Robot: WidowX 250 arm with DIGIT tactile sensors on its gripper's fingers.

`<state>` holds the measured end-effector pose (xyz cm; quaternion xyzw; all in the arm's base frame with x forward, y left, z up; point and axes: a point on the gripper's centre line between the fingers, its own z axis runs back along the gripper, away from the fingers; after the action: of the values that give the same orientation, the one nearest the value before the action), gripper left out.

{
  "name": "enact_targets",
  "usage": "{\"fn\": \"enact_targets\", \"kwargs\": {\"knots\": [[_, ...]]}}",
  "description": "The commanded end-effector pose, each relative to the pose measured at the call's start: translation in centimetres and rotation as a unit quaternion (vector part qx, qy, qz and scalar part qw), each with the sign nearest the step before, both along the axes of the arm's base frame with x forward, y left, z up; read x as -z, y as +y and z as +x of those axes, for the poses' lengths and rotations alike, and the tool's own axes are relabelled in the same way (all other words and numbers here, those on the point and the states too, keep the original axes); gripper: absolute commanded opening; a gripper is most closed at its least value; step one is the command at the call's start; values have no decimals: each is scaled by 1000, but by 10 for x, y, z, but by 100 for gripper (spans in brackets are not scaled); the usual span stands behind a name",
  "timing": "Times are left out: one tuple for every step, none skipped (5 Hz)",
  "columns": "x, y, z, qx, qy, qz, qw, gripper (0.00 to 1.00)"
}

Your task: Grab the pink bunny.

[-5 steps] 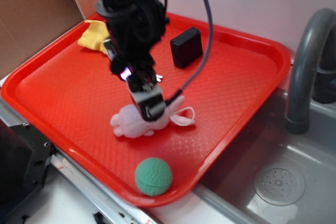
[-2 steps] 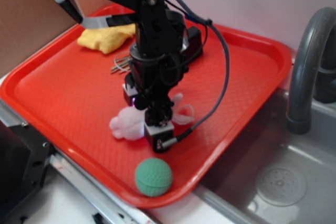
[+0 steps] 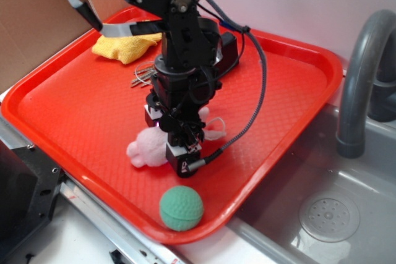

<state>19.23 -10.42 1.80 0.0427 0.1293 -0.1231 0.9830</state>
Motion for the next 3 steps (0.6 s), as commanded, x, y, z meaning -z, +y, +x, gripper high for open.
{"fn": "enact_targets", "kwargs": {"knots": [[-92, 27, 33, -67, -126, -54, 988, 0], [-143, 50, 37, -106, -177, -72, 976, 0], [-178, 75, 26, -153, -225, -80, 959, 0]]}}
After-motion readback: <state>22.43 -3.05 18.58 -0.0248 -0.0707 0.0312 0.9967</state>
